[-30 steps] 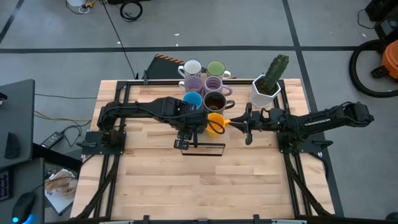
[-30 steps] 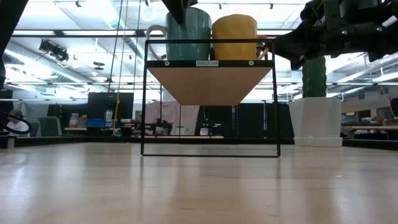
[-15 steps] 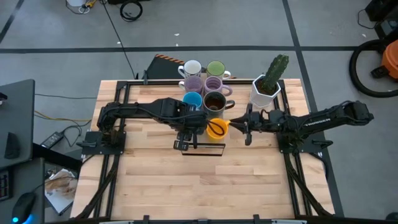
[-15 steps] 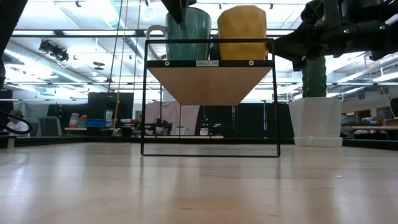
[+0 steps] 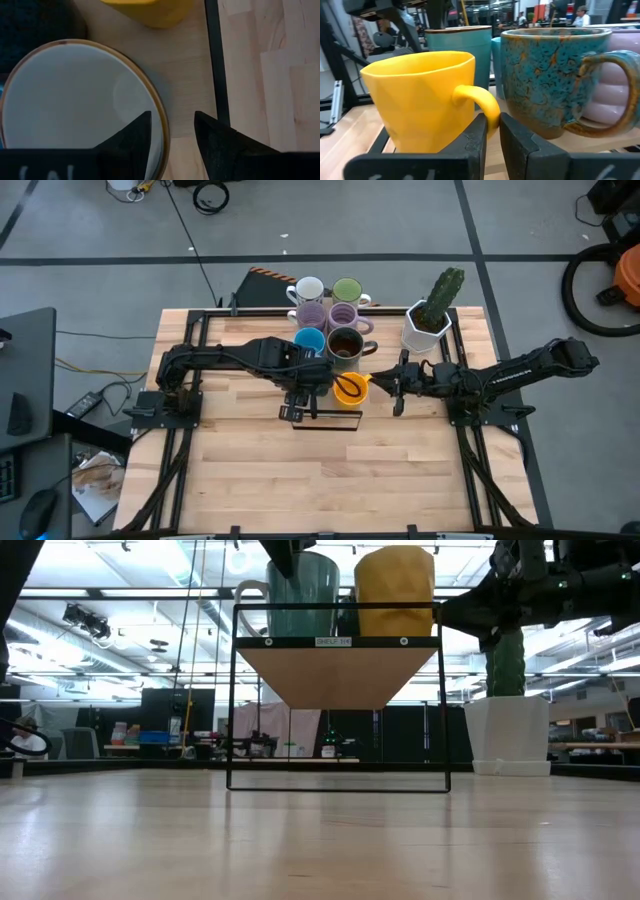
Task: Place coffee mugs
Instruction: Adjust the yellow mug on the shelf
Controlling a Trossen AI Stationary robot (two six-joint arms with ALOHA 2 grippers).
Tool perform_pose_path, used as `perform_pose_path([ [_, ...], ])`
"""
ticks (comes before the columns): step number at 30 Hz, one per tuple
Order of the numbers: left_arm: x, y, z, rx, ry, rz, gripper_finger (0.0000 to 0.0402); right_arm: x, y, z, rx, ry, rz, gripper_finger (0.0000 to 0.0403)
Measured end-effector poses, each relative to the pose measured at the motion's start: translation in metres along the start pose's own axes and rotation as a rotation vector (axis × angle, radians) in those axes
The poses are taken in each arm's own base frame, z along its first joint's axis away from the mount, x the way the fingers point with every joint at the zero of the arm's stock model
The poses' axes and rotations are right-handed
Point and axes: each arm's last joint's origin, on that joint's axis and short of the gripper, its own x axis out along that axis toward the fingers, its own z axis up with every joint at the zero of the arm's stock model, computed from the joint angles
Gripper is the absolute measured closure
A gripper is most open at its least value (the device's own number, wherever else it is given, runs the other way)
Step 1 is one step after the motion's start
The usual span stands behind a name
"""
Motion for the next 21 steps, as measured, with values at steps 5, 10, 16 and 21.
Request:
perform_pose_path([
  [5,0.0000,0.0000,0.0000,0.000,0.000,0.000,0.0246,-0.0016,0.0042,0.0008,0.014,-0.012,-0.028,0.0348],
  [10,0.0000,0.0000,0.0000,0.001,0.000,0.000,0.0246,-0.0023,0.0068,0.0028,0.013,-0.034,-0.012,0.0348],
  [16,0.0000,0.0000,0.0001,0.001,-0.001,0.000,0.0246,0.0011,0.0078,-0.0003,0.008,-0.027,-0.012,0.0348],
  [21,0.0000,0.0000,0.0000,0.001,0.000,0.000,0.0246,0.0057,0.0092,-0.0042,0.008,-0.026,-0.011,0.0349],
])
